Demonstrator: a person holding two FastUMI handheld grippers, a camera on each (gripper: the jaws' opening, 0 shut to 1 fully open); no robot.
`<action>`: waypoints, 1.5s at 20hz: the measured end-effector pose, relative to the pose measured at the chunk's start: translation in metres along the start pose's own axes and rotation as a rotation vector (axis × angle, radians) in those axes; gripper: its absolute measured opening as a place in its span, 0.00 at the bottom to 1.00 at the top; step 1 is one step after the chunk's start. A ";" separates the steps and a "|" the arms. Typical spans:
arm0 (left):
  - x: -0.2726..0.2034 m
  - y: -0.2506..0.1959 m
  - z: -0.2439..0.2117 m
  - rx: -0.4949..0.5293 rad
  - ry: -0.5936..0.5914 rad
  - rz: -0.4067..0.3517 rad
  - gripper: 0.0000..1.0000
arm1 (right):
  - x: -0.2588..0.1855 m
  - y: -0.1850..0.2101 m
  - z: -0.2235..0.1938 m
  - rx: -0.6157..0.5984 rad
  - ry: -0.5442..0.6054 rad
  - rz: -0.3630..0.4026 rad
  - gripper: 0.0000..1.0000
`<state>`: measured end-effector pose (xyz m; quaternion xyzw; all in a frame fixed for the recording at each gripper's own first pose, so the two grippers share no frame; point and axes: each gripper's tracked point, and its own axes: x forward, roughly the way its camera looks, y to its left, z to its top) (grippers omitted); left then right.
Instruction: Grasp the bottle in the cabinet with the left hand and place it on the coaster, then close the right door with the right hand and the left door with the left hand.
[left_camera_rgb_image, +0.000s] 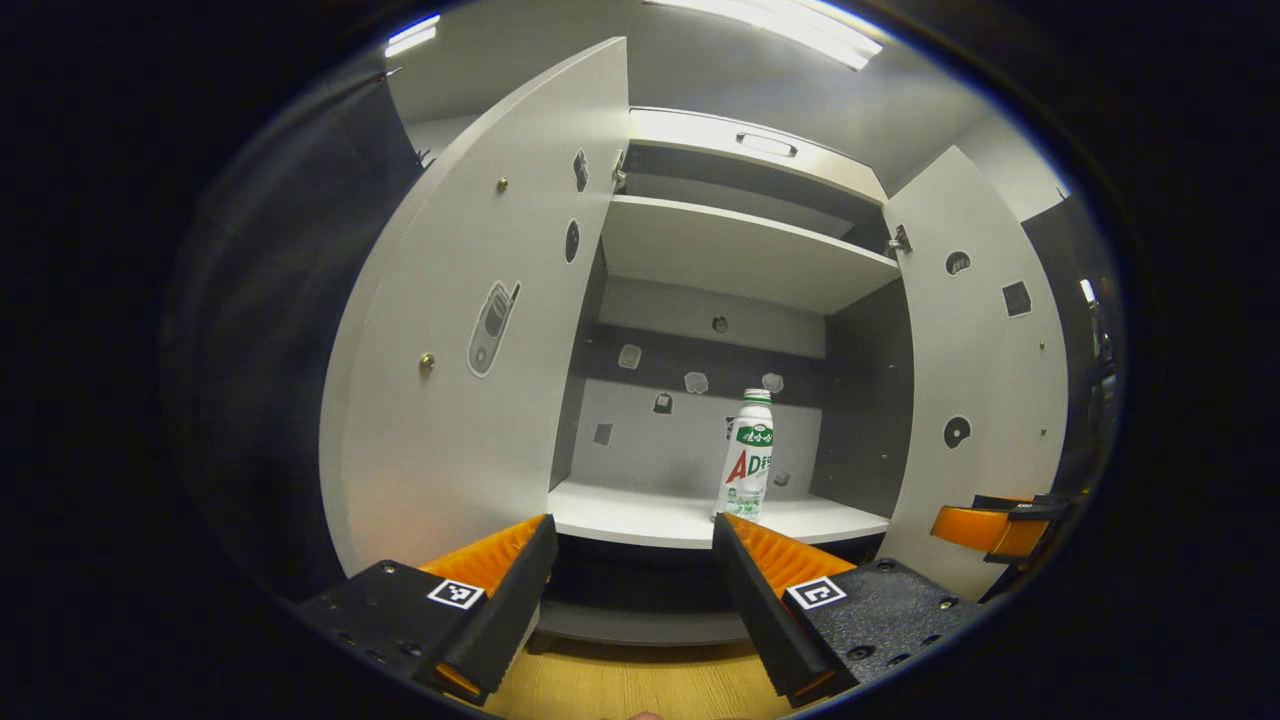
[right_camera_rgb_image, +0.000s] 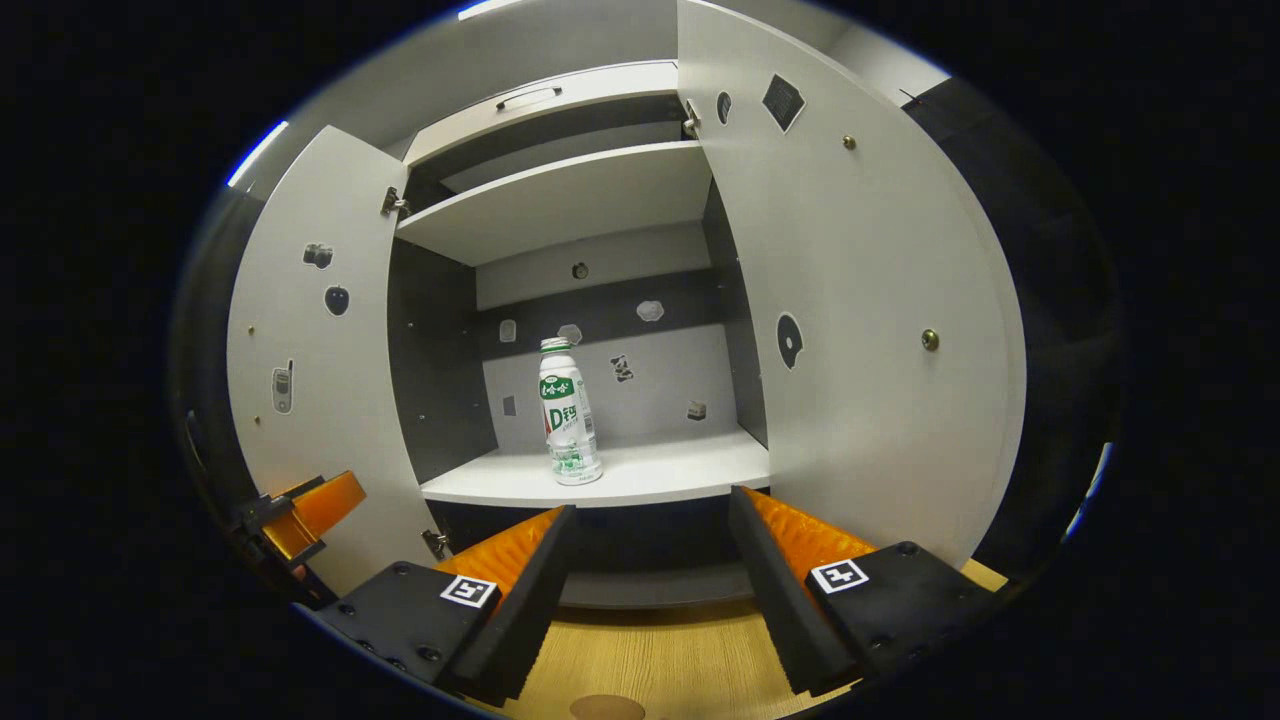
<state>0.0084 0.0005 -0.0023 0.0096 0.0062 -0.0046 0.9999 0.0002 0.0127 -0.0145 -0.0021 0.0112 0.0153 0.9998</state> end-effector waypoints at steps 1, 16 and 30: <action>0.003 -0.004 0.002 0.001 -0.002 -0.010 0.95 | -0.001 0.000 0.001 0.000 -0.002 0.002 0.99; 0.154 -0.122 0.018 -0.047 0.026 -0.291 0.95 | -0.032 -0.017 -0.003 -0.040 0.014 0.020 0.98; 0.265 -0.157 -0.033 0.056 0.103 -0.266 0.95 | -0.033 -0.042 -0.007 0.037 0.014 -0.006 0.97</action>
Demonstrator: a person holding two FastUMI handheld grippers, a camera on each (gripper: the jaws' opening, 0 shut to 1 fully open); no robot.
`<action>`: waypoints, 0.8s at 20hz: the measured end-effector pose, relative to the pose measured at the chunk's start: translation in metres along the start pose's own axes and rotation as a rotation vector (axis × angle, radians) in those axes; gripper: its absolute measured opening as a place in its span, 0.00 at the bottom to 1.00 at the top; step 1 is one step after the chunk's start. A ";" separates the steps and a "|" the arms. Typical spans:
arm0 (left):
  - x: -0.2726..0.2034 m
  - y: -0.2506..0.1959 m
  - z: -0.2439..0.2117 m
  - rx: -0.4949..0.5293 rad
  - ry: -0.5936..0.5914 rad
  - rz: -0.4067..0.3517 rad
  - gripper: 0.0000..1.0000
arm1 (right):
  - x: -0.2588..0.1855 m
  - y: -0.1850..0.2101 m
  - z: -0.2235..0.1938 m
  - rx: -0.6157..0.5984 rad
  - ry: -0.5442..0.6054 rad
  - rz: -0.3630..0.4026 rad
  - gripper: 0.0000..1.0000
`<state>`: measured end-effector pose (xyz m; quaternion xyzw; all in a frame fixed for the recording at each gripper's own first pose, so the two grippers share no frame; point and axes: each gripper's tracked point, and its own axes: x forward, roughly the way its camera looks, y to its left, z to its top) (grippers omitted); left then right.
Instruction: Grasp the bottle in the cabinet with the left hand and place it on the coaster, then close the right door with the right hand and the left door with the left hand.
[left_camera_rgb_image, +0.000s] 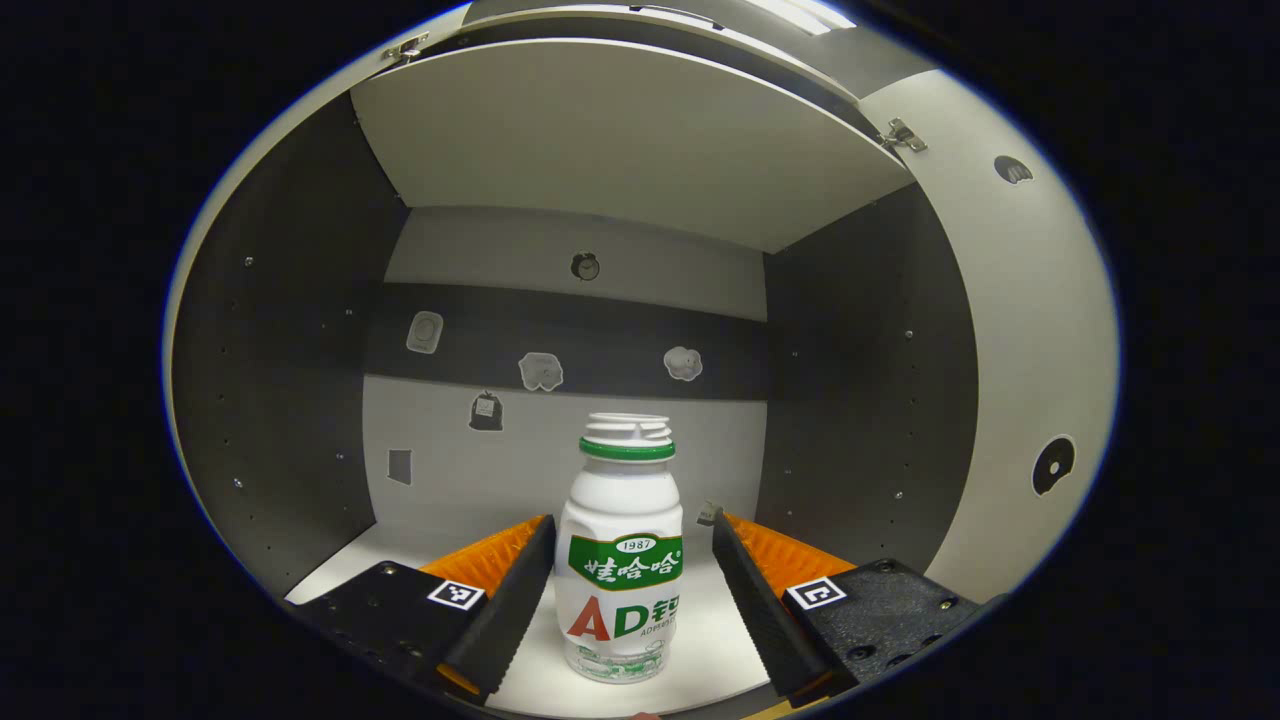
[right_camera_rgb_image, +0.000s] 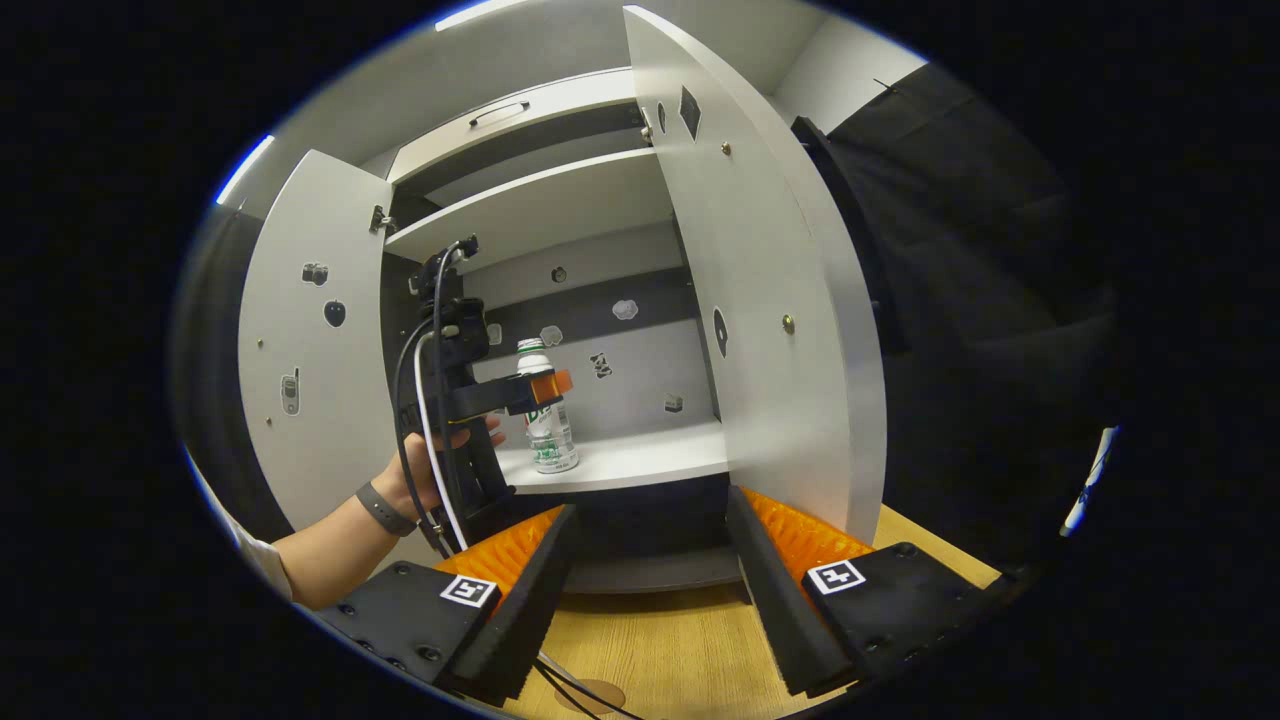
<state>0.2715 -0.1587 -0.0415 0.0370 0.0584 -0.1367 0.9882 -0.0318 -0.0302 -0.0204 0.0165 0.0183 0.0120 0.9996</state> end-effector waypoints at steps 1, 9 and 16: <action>0.002 0.004 0.000 0.006 -0.003 0.019 0.95 | 0.000 0.000 0.000 -0.003 0.002 0.002 0.97; -0.025 0.018 0.016 0.020 -0.048 0.039 0.72 | -0.002 0.002 -0.004 -0.007 0.021 0.011 0.98; -0.086 0.017 0.045 0.015 -0.091 0.022 0.72 | -0.012 0.014 0.003 -0.036 0.007 0.045 0.98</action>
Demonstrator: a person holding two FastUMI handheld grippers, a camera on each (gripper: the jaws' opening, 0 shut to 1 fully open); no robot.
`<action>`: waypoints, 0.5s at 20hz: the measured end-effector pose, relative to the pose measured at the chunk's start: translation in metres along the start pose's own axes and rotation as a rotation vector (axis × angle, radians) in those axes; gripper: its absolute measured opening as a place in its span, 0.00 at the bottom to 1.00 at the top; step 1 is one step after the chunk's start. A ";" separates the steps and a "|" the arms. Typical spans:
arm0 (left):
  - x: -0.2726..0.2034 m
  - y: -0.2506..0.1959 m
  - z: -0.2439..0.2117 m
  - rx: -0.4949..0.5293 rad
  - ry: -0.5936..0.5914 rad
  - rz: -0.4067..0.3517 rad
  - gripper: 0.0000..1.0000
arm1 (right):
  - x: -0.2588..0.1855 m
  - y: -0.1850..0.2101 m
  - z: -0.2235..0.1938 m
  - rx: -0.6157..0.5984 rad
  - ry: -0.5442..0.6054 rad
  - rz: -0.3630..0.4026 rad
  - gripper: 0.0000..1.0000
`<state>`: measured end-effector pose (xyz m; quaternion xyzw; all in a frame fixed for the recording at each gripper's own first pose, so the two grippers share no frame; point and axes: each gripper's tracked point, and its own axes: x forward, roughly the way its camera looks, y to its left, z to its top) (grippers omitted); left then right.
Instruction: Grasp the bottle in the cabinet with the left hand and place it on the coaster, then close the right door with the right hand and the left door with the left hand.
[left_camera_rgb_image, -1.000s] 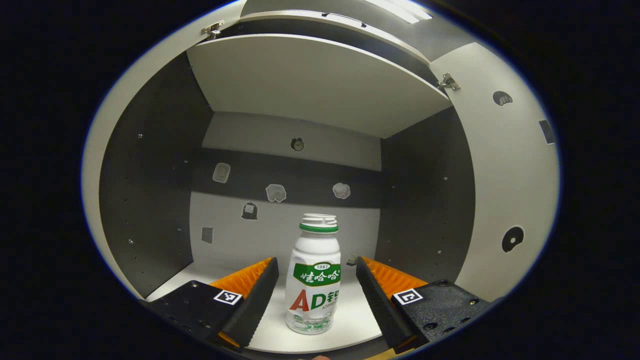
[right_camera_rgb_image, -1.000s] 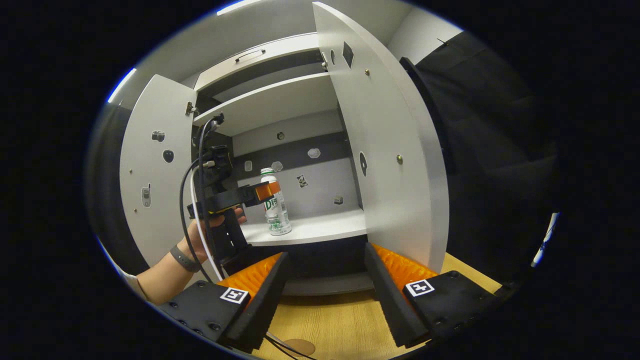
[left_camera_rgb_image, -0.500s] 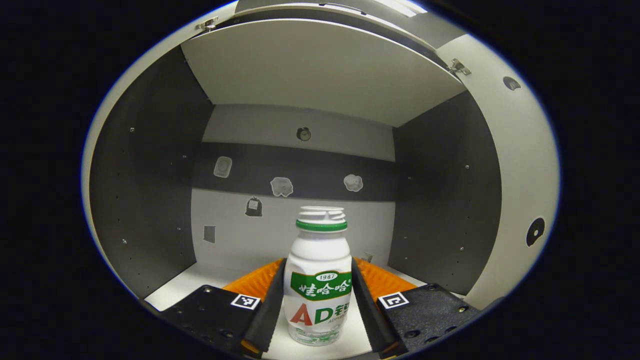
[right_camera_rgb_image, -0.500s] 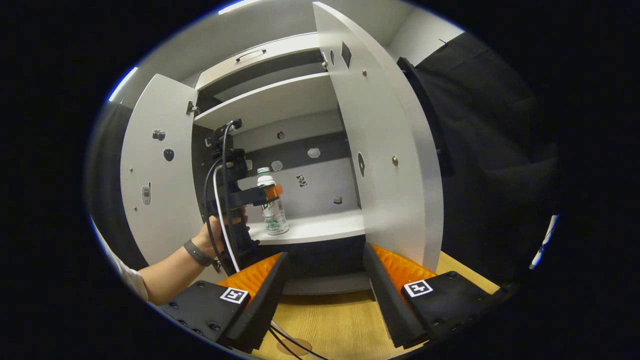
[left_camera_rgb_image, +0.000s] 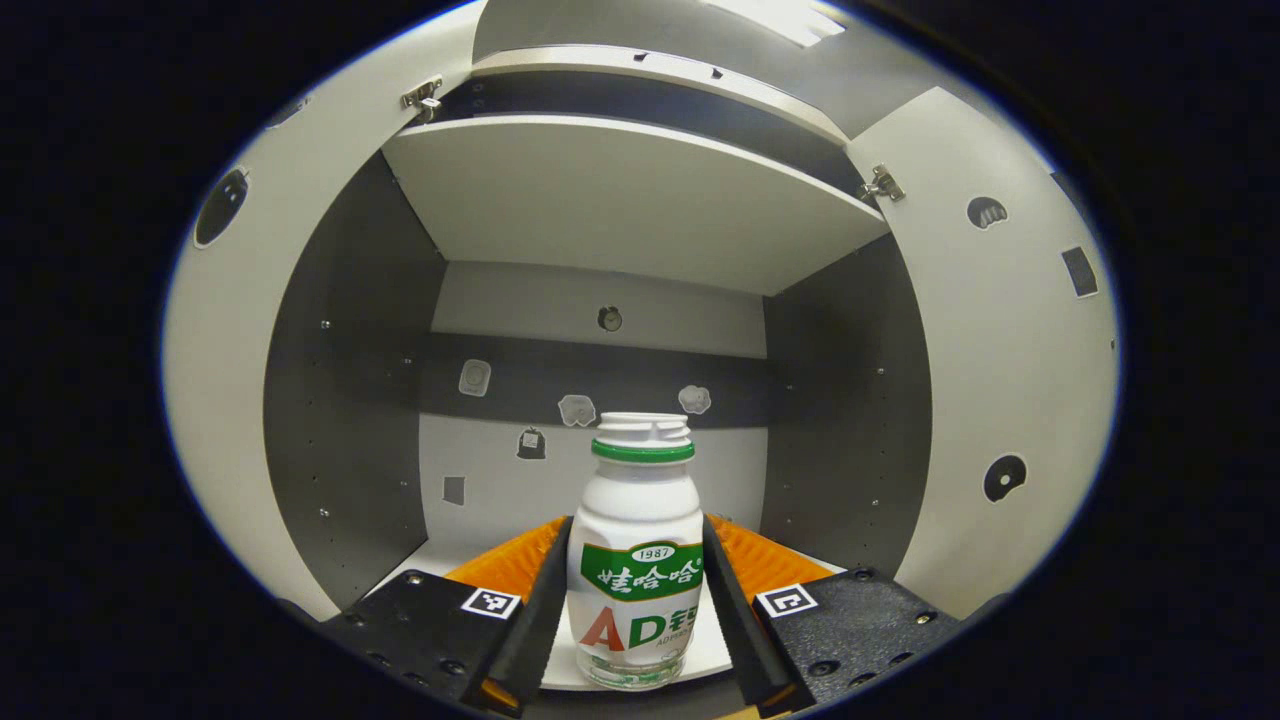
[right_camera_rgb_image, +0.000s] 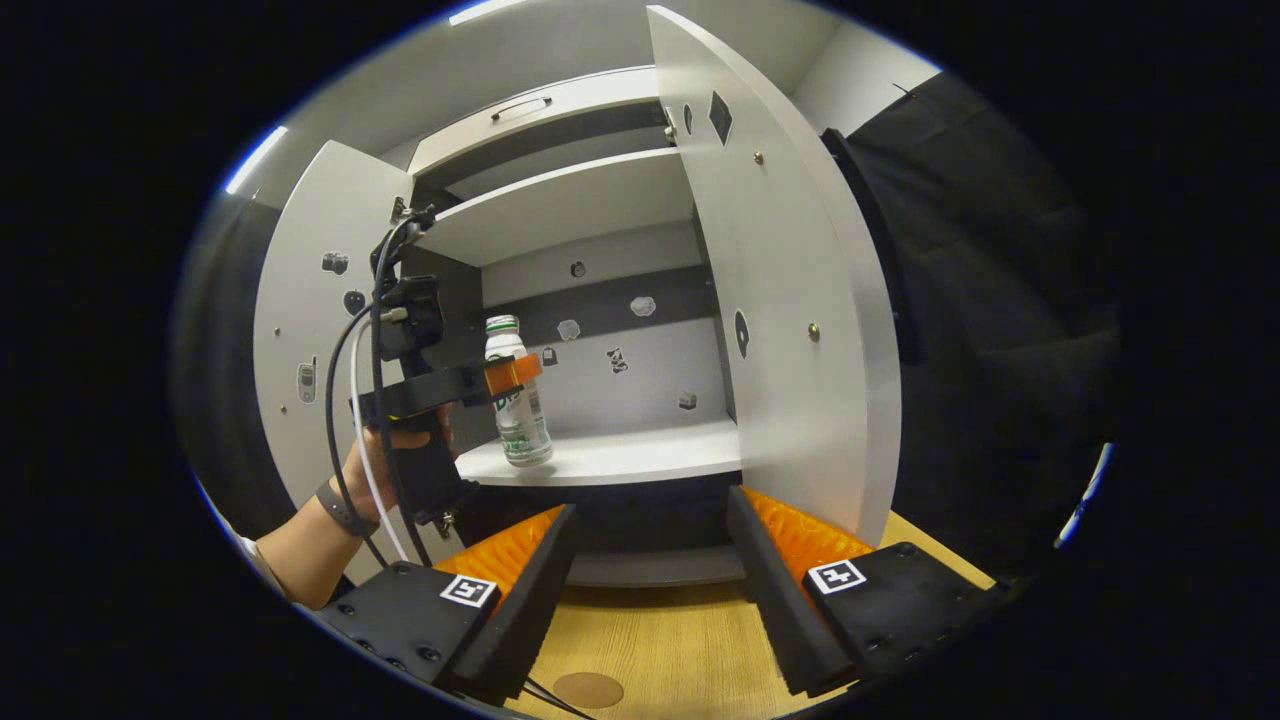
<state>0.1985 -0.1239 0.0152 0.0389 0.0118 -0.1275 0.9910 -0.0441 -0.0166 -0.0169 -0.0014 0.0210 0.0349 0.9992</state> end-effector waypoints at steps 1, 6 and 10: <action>-0.009 -0.001 0.004 0.000 -0.007 -0.005 0.72 | -0.002 0.002 0.002 -0.001 -0.005 0.007 0.97; -0.063 -0.012 -0.004 0.015 -0.018 -0.027 0.72 | -0.011 0.006 0.008 0.000 -0.015 0.028 0.97; -0.111 -0.042 -0.038 -0.002 -0.021 -0.095 0.72 | -0.018 0.009 0.020 -0.028 -0.060 0.038 0.98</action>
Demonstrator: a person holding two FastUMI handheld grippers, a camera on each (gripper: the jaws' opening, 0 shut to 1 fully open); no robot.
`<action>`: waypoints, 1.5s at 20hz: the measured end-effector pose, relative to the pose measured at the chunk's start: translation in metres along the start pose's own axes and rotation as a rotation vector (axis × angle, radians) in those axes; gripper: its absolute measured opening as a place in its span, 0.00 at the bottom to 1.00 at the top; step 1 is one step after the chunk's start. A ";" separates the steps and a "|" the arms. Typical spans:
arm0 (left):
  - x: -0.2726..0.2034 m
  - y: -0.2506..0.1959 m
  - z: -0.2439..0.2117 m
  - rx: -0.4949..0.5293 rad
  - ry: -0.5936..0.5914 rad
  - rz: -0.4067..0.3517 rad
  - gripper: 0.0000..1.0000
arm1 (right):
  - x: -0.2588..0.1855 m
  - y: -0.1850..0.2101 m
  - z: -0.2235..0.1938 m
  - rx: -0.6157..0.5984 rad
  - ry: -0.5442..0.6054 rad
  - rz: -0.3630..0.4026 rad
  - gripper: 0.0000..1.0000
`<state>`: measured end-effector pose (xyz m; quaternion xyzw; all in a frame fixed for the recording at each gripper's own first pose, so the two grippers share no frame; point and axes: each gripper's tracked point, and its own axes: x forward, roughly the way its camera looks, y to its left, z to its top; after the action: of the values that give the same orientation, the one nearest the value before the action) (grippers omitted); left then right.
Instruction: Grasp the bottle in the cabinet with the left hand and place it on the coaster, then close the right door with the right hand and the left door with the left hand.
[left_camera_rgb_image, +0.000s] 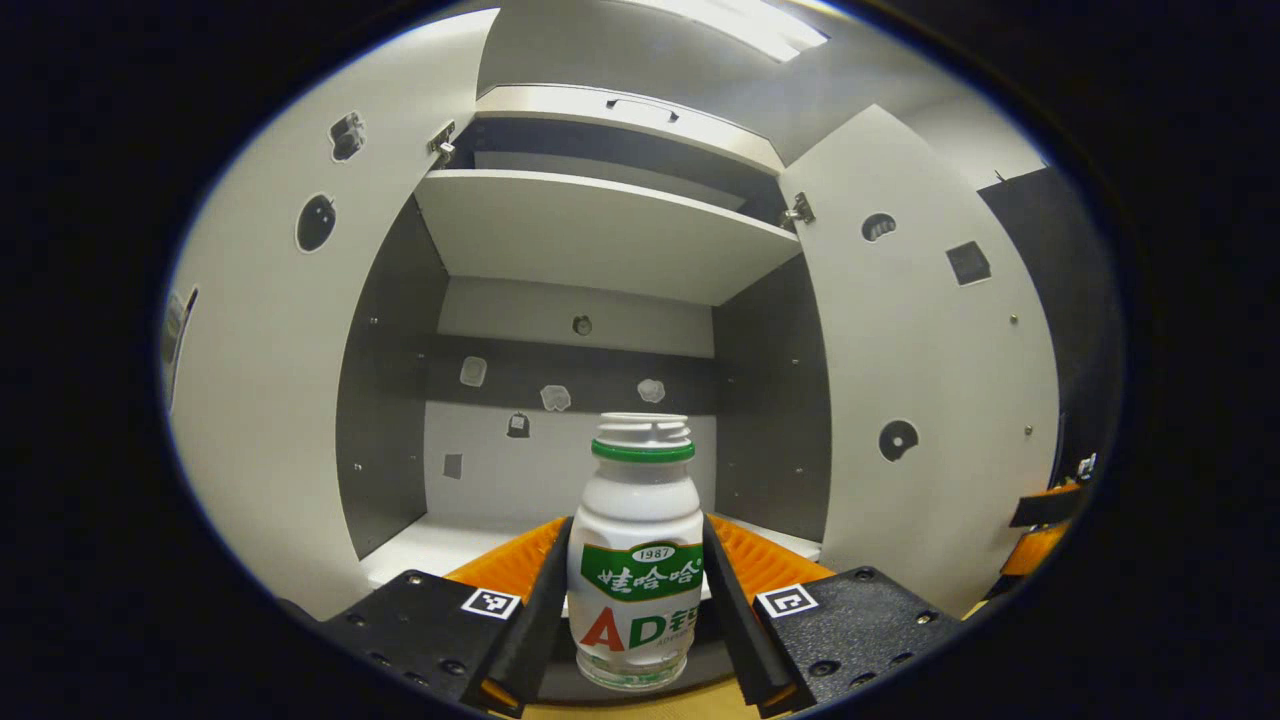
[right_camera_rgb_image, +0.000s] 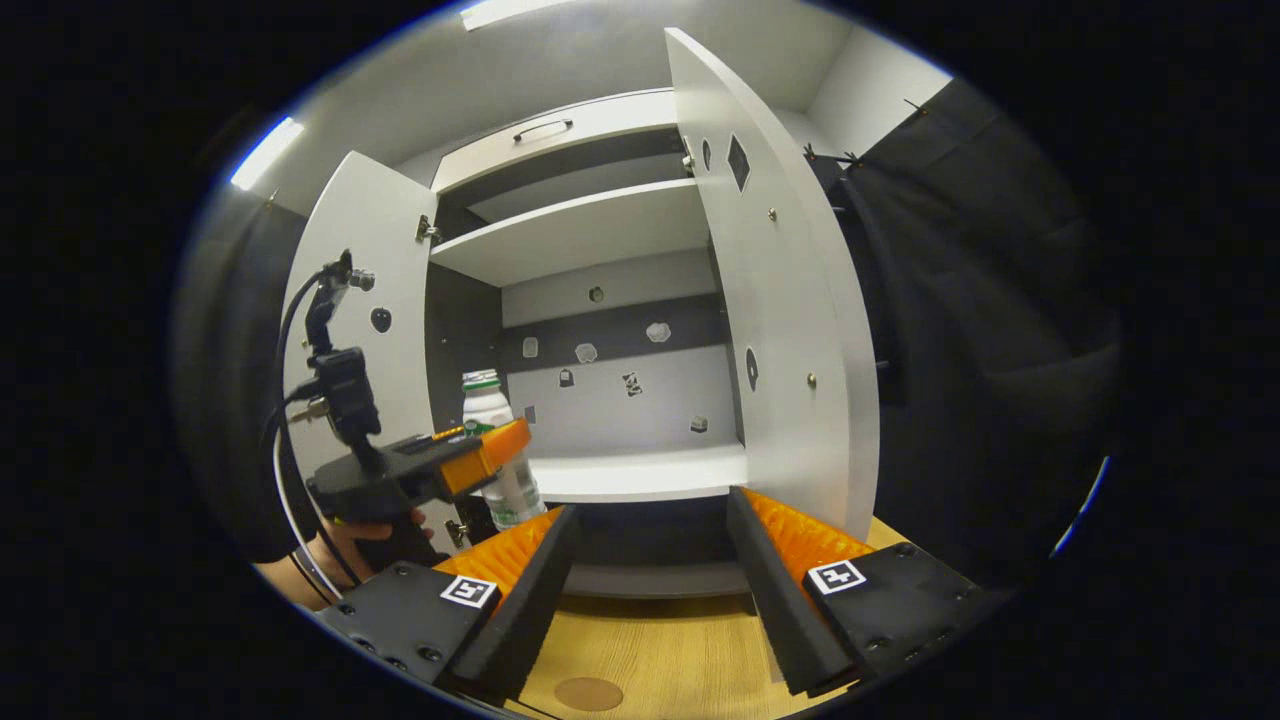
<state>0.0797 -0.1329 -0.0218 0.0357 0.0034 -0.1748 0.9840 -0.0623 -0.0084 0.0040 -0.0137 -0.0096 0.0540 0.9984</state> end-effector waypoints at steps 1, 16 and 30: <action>-0.011 -0.008 -0.011 -0.011 0.010 -0.015 0.72 | 0.000 0.002 0.000 0.001 0.007 0.008 0.98; -0.135 -0.041 -0.169 -0.035 0.088 0.128 0.72 | -0.004 0.025 0.006 -0.036 0.038 0.101 0.97; -0.162 -0.072 -0.250 -0.028 0.164 0.138 0.72 | 0.003 0.015 0.000 -0.040 0.091 0.117 0.98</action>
<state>-0.0954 -0.1266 -0.2730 0.0363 0.0839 -0.1032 0.9904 -0.0609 0.0068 0.0040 -0.0366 0.0354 0.1114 0.9925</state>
